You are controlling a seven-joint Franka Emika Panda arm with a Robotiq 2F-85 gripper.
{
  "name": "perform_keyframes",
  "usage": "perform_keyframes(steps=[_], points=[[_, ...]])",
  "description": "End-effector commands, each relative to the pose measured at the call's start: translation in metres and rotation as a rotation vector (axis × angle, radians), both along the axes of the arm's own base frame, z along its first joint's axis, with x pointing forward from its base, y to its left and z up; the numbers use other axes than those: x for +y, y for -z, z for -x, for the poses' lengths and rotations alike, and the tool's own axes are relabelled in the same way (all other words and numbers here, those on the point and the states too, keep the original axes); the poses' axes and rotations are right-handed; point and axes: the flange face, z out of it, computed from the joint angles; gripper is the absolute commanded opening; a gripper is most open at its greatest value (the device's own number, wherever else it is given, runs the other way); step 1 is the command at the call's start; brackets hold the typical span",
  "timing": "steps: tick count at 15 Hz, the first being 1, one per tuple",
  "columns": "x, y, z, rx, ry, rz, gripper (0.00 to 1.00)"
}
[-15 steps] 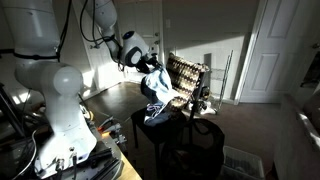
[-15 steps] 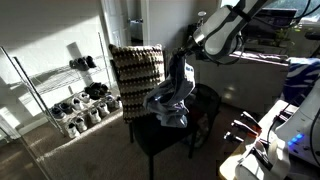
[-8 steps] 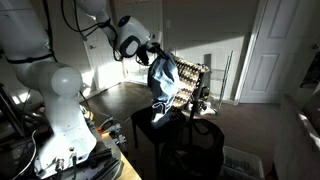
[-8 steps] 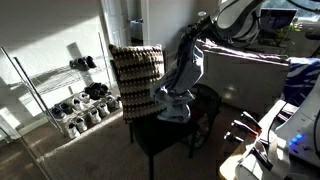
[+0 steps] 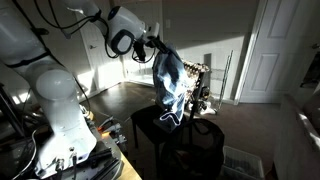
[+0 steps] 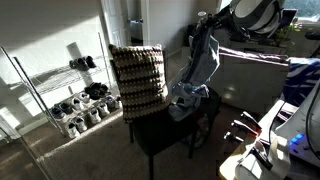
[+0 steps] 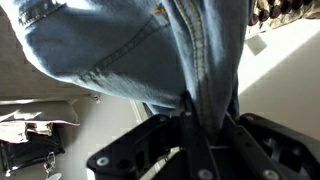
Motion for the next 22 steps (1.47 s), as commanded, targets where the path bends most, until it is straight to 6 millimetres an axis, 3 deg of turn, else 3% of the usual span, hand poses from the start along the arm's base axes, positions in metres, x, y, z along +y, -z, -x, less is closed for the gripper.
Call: perform_keyframes(steps=[1, 10, 11, 12, 15, 22], points=[[0.003, -0.001, 0.004, -0.003, -0.001, 0.001, 0.08], [0.009, -0.006, 0.003, -0.013, -0.006, -0.001, 0.08], [0.009, -0.006, 0.003, -0.013, -0.006, -0.001, 0.02], [0.008, -0.009, 0.003, -0.013, -0.002, -0.014, 0.02], [-0.010, -0.035, 0.011, -0.076, 0.073, -0.112, 0.02], [-0.074, -0.097, 0.045, -0.279, 0.280, -0.253, 0.02]])
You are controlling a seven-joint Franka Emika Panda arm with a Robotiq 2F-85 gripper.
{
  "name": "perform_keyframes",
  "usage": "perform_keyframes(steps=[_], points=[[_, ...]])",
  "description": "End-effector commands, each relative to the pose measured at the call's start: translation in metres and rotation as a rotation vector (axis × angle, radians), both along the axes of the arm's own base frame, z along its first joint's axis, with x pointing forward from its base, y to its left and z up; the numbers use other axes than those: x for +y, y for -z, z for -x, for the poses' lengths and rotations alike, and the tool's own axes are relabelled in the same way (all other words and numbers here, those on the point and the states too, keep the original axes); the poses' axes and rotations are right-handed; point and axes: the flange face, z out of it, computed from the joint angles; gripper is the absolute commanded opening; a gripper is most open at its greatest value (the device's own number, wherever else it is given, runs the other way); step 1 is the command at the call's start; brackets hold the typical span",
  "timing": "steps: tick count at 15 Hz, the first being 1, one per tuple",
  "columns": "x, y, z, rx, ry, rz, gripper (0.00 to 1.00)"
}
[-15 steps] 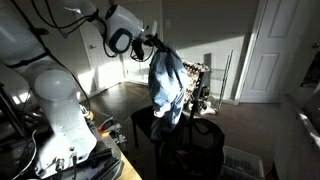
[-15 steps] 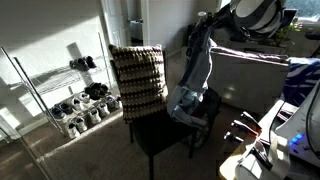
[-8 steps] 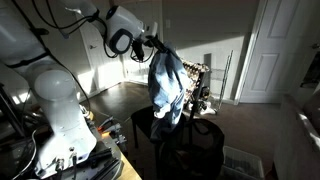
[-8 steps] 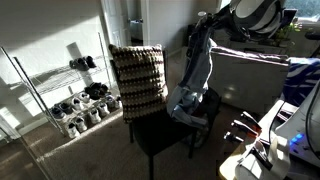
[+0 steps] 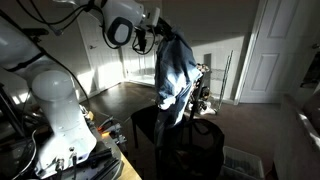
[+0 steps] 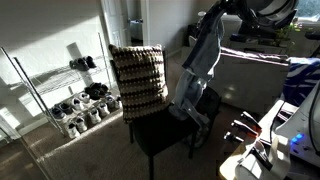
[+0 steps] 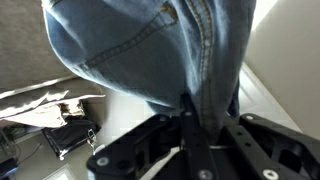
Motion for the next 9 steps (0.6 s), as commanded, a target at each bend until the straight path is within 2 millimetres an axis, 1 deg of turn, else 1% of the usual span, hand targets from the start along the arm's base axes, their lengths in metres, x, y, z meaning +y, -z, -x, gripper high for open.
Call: perform_keyframes(steps=[1, 4, 9], points=[[-0.023, -0.040, 0.026, -0.135, 0.099, -0.088, 0.02], [-0.028, -0.060, 0.041, -0.201, 0.111, -0.202, 0.02], [-0.027, -0.097, 0.071, -0.315, 0.067, -0.360, 0.02]])
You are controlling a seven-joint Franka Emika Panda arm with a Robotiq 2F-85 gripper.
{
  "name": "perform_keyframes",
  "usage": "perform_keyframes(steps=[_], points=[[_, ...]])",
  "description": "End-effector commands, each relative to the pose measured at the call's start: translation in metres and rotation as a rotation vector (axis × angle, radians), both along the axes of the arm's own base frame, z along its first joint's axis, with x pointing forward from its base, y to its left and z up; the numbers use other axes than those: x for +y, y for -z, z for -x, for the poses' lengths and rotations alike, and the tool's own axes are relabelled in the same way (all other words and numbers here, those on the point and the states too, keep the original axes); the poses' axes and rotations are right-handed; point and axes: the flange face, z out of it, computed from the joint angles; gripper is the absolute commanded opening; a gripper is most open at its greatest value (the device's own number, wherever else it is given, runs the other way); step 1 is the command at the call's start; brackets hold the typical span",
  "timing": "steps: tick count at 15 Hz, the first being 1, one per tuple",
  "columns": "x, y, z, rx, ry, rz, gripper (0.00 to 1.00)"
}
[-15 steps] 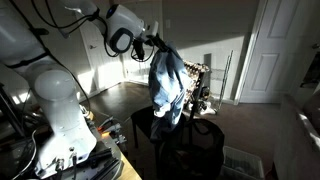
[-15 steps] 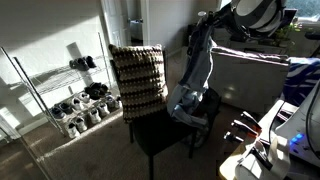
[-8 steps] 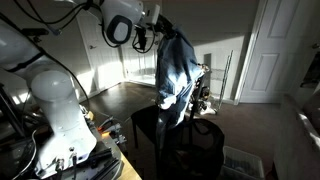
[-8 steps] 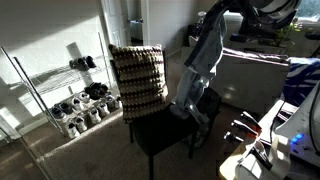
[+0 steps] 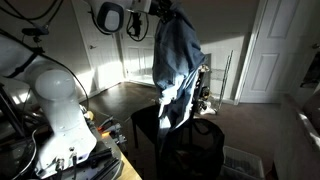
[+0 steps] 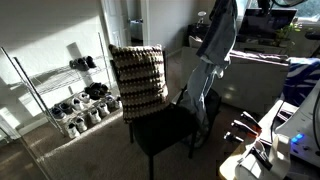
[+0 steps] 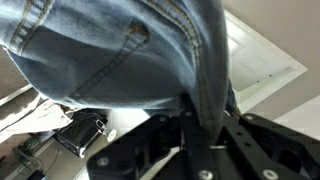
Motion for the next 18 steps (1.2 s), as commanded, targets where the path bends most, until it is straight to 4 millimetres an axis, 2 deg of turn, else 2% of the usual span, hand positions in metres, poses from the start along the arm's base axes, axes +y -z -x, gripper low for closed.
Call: perform_keyframes(steps=[1, 4, 8, 9, 10, 17, 18], points=[[0.001, -0.038, 0.032, -0.135, -0.023, -0.127, 0.02], [-0.004, -0.054, 0.052, -0.220, -0.005, -0.205, 0.02], [-0.006, -0.063, 0.066, -0.275, 0.018, -0.259, 0.02], [-0.005, -0.064, 0.068, -0.274, 0.008, -0.266, 0.02], [-0.011, -0.054, 0.058, -0.220, 0.011, -0.220, 0.08], [-0.010, -0.055, 0.060, -0.227, 0.004, -0.234, 0.08], [-0.010, -0.055, 0.060, -0.227, 0.004, -0.234, 0.02]])
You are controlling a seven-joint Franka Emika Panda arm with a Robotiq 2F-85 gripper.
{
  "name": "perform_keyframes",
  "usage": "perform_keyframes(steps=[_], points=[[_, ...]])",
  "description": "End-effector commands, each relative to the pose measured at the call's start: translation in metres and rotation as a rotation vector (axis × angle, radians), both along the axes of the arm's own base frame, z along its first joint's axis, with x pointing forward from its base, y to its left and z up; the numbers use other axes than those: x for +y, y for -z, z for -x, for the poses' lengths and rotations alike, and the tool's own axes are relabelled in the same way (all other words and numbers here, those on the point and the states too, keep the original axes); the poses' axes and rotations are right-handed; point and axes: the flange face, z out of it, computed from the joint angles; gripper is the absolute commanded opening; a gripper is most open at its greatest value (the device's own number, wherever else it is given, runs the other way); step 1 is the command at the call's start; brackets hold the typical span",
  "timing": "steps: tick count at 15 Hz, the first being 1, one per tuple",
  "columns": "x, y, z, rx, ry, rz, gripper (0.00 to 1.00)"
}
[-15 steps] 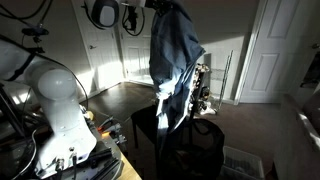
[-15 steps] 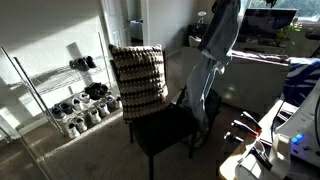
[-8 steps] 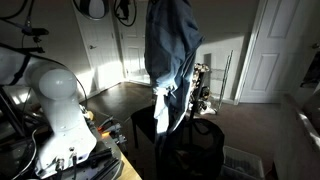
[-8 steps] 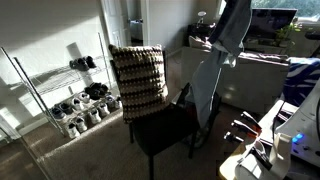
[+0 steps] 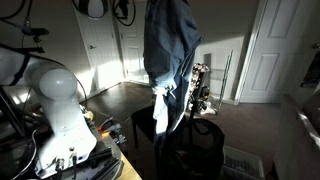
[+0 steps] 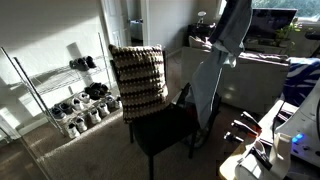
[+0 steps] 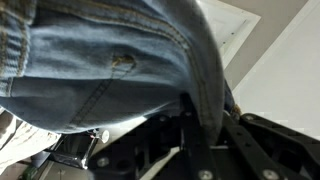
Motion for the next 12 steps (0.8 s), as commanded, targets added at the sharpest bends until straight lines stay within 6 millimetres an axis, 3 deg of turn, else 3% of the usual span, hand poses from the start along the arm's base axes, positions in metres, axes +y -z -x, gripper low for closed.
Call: perform_keyframes(steps=[1, 3, 9, 12], points=[[0.000, -0.005, 0.002, -0.001, 0.012, -0.003, 0.02], [-0.001, -0.024, 0.010, -0.018, 0.010, -0.025, 0.02], [-0.017, -0.111, 0.053, -0.169, 0.063, -0.106, 0.02], [-0.020, -0.142, 0.068, -0.229, 0.087, -0.131, 0.02]])
